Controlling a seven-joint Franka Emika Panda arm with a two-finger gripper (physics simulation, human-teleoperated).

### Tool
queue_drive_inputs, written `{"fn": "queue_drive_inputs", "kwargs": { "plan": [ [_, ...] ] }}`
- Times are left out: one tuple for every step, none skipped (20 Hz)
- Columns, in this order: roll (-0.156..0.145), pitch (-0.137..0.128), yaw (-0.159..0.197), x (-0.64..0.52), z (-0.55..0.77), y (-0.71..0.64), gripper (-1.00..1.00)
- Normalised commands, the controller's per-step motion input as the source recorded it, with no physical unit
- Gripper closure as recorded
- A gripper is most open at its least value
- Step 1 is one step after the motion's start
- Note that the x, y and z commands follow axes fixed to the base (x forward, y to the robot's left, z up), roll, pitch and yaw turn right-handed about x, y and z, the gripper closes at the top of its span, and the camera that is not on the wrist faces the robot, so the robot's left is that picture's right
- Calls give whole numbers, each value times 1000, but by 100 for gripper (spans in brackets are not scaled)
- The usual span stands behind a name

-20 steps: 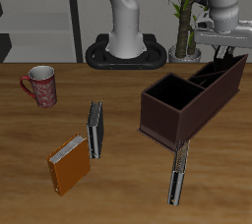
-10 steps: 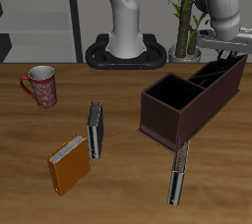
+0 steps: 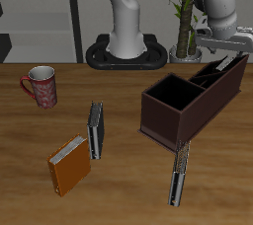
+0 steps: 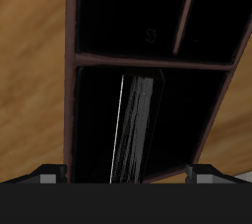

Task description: Place the black book into the left desk caddy's left compartment

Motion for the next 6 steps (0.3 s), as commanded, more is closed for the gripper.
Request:
{"fn": "queue_drive_inputs", "kwargs": {
  "plan": [
    [-14,1,-8,10,58,-133,-100],
    [-13,-3,-5,-43,84,-31,-100],
    [27,-3,-15,-35,115,-152,-100],
    [-16,-31,-1,-46,151,-104,-100],
    [4,-22,-11,-19,151,-170,-100],
    [2,-53,20,-27,206,-222,-100]
  ]
}}
